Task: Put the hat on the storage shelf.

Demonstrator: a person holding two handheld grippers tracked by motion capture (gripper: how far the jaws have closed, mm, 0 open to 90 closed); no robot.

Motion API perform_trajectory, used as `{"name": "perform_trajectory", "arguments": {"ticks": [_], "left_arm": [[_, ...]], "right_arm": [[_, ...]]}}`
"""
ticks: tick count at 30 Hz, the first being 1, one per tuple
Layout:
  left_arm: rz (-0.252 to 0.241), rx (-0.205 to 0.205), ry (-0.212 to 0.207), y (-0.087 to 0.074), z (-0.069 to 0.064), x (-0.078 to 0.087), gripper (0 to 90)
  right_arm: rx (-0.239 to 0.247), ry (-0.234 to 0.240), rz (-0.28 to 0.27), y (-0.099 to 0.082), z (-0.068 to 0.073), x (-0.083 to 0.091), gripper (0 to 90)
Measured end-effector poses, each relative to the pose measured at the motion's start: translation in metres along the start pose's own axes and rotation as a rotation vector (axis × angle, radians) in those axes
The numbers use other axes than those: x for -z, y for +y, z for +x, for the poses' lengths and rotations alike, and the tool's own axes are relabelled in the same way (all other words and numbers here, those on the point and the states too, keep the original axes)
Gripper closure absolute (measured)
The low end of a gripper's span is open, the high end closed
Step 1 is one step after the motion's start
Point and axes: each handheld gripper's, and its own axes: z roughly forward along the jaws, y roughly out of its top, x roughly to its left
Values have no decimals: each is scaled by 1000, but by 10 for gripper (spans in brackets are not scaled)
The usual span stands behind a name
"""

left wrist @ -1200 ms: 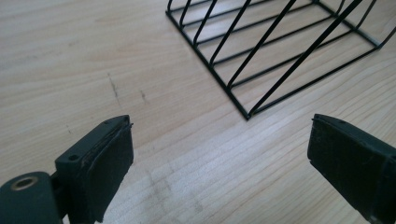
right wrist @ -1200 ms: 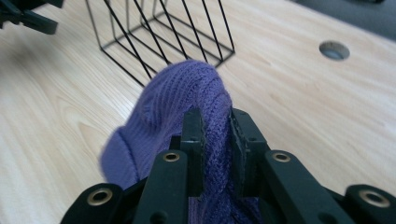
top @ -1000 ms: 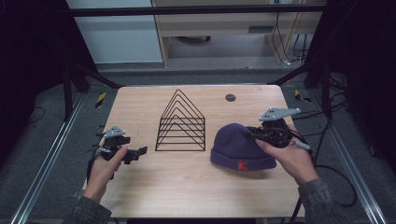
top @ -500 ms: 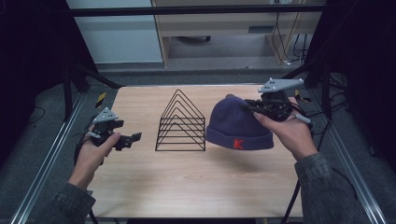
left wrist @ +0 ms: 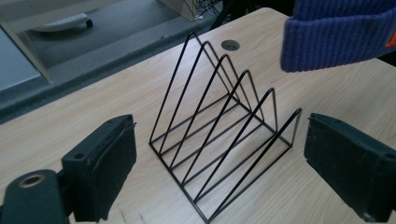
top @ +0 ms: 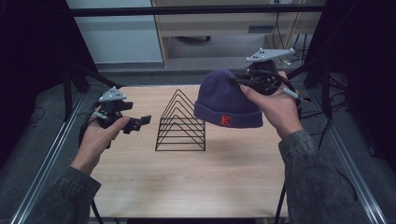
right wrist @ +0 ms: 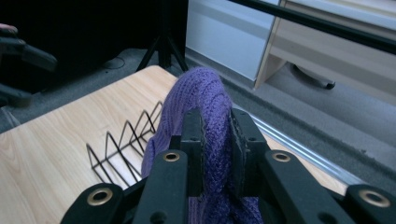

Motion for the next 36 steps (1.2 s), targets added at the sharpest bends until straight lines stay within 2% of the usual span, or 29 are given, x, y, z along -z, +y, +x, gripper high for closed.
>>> {"name": "perform_trajectory", "arguments": {"ticks": [4, 8, 10, 15, 18, 21, 26, 29, 36], "left_arm": [[-9, -19, -11, 7, -7, -4, 107], [-10, -26, 13, 11, -12, -6, 98], [-37, -3, 8, 13, -14, -5, 98], [-26, -24, -16, 18, -17, -10, 101], [-37, -7, -44, 17, -19, -14, 176], [-19, -26, -50, 17, -22, -18, 169], [-32, -54, -89, 19, -23, -19, 138], [-42, -54, -88, 18, -23, -18, 124], [-42, -33, -76, 10, -18, -20, 111]], "right_arm": [[8, -2, -11, 15, 7, -6, 772], [28, 1, -17, 26, 14, -11, 771], [28, 6, -22, 31, 17, -13, 771], [34, 27, -32, 42, 27, -19, 771], [48, 39, -36, 49, 35, -23, 770], [50, 57, -51, 55, 43, -27, 770], [52, 93, -63, 62, 55, -36, 769], [71, 101, -68, 65, 62, -39, 767], [64, 144, -90, 71, 73, -44, 766]]}}
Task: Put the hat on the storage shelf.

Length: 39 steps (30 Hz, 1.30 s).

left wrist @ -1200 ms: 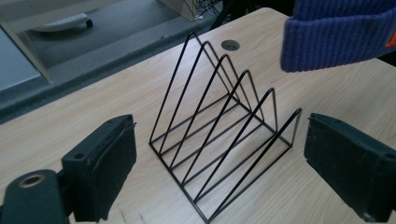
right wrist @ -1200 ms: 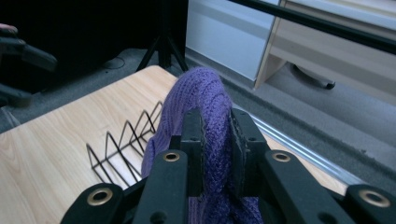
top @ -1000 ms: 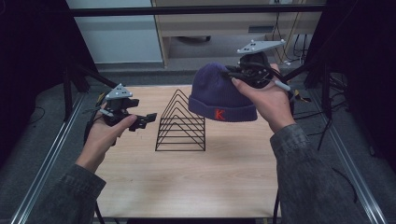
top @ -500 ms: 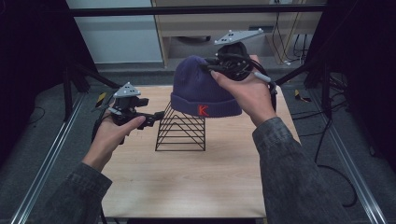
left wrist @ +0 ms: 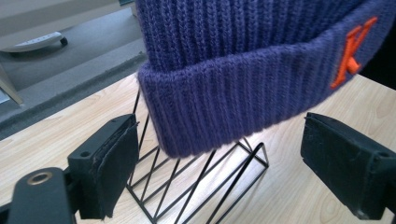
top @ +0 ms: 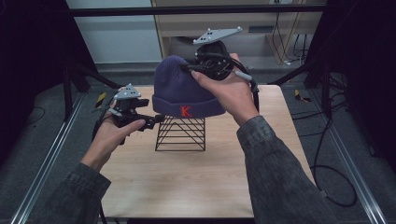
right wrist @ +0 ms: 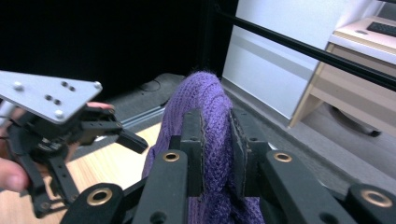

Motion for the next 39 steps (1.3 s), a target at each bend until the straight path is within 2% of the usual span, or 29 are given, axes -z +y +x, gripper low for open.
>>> {"name": "perform_trajectory", "arguments": {"ticks": [3, 7, 11, 17, 19, 21, 23, 25, 27, 36, 39], "left_arm": [[-7, 10, -4, -4, 0, 0, 113], [-13, 24, -7, -6, 4, -2, 113], [-2, 26, -11, -8, 8, -5, 104], [11, 44, -58, -7, 15, -14, 85], [17, 33, -73, -6, 16, -15, 177], [24, 41, -65, -5, 17, -15, 297], [26, 39, -30, -4, 18, -13, 521], [19, 51, -26, -3, 20, -12, 629], [17, 60, -18, -1, 20, -10, 657], [42, 7, 44, 10, 14, 2, 689], [29, 13, 59, 12, 15, 2, 690]], "right_arm": [[-13, 14, -13, -1, 1, -3, 766], [-13, 28, -4, -3, 4, -9, 766], [-9, 46, 0, -1, 7, -12, 767], [-7, 66, -4, 3, 10, -16, 767], [-1, 66, 3, 3, 10, -18, 768], [5, 65, 6, 3, 9, -19, 768], [2, 57, 14, 2, 6, -20, 768], [-5, 49, 14, 2, 3, -21, 768], [-2, 35, 21, 1, 0, -21, 767], [-33, -19, 40, -8, -21, -25, 765], [-50, -30, 43, -10, -26, -28, 765]]}}
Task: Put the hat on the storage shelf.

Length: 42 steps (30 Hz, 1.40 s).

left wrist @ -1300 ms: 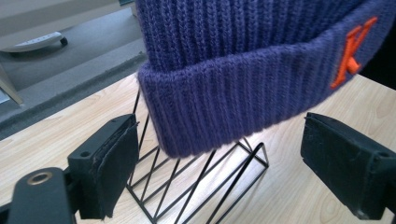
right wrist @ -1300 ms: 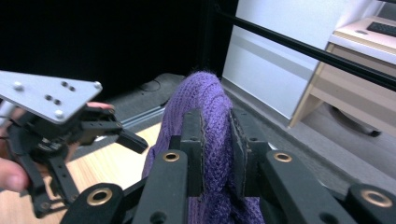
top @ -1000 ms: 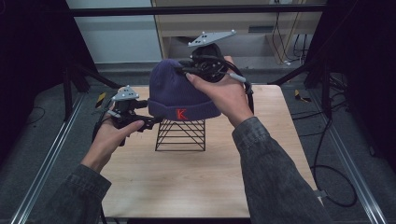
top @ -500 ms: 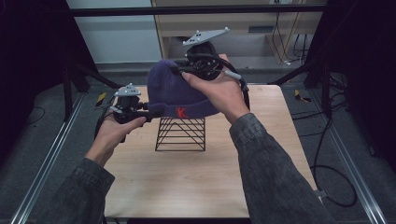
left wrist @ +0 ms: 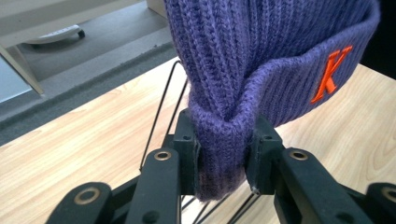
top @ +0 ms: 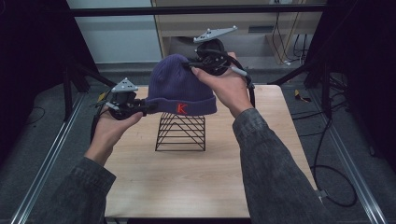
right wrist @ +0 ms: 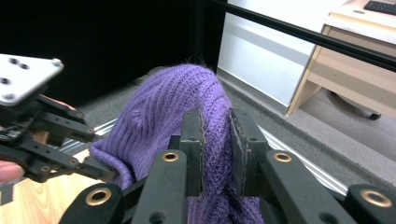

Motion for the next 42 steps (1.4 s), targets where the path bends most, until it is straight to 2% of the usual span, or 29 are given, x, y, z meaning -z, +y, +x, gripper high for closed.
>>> {"name": "perform_trajectory", "arguments": {"ticks": [13, 19, 25, 31, 38, 42], "left_arm": [[14, 7, 32, -9, 7, 1, 693], [29, 22, 21, -18, 10, -6, 693], [43, 12, 18, -22, 8, -10, 694], [46, 25, 16, -28, 9, -13, 694], [47, 21, -2, -34, 10, -16, 692], [43, 30, -10, -39, 11, -17, 691]], "right_arm": [[-9, 8, 40, -11, 2, -15, 761], [-15, 16, 56, -19, 4, -22, 760], [-14, 11, 73, -27, 3, -25, 760], [-23, 13, 91, -36, 3, -27, 760], [-22, 9, 110, -42, 3, -27, 760], [-23, 14, 106, -45, 4, -27, 761]]}}
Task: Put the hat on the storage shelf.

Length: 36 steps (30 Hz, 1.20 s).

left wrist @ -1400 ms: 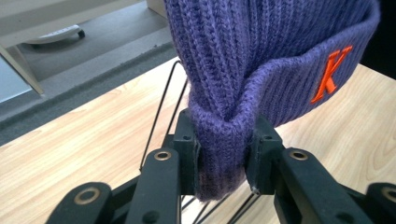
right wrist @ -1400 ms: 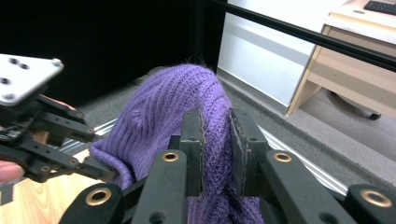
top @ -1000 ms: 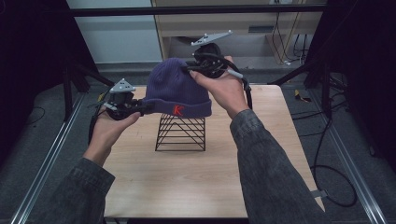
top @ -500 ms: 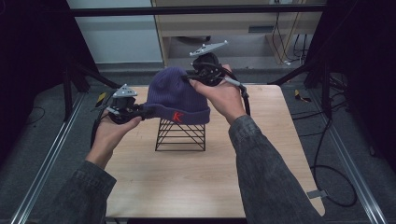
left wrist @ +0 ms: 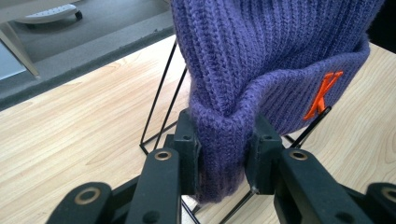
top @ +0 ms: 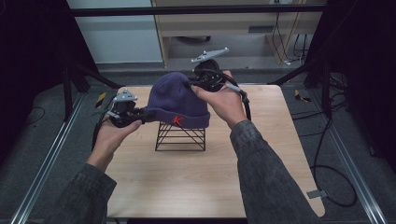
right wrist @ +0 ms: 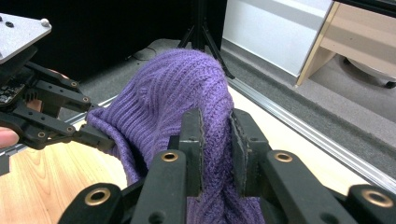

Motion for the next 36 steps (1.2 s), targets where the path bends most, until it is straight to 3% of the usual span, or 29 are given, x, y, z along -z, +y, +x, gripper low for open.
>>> {"name": "perform_trajectory", "arguments": {"ticks": [10, 27, 36], "left_arm": [[18, -7, 4, -6, 0, -7, 692], [15, 27, -5, -25, 2, -15, 693], [30, 24, 4, -30, 2, -17, 695]], "right_arm": [[7, 5, 14, -6, 2, -2, 761], [-2, 22, 39, -18, 4, -12, 762], [-3, 35, 45, -22, 9, -14, 761]]}}
